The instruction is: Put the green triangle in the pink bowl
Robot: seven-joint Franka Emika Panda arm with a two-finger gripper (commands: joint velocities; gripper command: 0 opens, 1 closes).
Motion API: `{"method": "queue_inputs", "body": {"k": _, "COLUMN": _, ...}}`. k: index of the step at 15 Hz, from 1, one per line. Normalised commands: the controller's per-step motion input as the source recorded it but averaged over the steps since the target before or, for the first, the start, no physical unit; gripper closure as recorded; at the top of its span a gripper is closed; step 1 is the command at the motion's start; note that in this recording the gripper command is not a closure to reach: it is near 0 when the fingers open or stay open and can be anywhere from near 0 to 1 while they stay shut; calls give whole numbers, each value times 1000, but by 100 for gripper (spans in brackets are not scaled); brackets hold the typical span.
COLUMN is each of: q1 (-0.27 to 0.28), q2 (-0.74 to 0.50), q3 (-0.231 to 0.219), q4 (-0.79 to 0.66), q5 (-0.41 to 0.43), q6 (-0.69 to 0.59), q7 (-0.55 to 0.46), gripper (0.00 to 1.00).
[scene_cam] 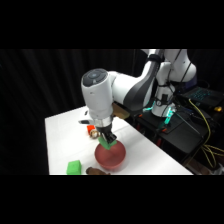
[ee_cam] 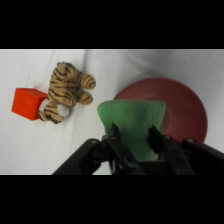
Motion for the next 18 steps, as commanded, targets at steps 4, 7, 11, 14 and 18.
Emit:
{"method": "queue_inputs", "body": {"k": 4, "q1": 36, "q2": 148, "q3": -11, "q4": 343, "q5": -12, "q6": -222, "q7": -175, "gripper": 100}}
{"method": "queue_inputs", "body": {"k": 7, "q1": 45, "q2": 102, "q3": -32, "q4": 276, "q5": -10, "q6": -209, "q7": -88, "gripper": 0}}
{"method": "queue_inputs", "body": {"k": 11, "q1": 35, "q2": 41, "q3": -36, "q4": 169, "q5": -4, "q6": -145, "q7": -75, "gripper": 0}}
{"method": "queue_inputs", "body": {"k": 14, "q1": 30, "q2": -35, "q3": -36, "q4": 66, "q5": -9, "q6": -109, "q7": -64, "gripper": 0}}
{"method": "queue_inputs", "body": {"k": 18, "q1": 24, "q2": -74, "q3": -40, "q4": 25, "q5": -22, "q6": -86, "q7": -60, "gripper": 0}}
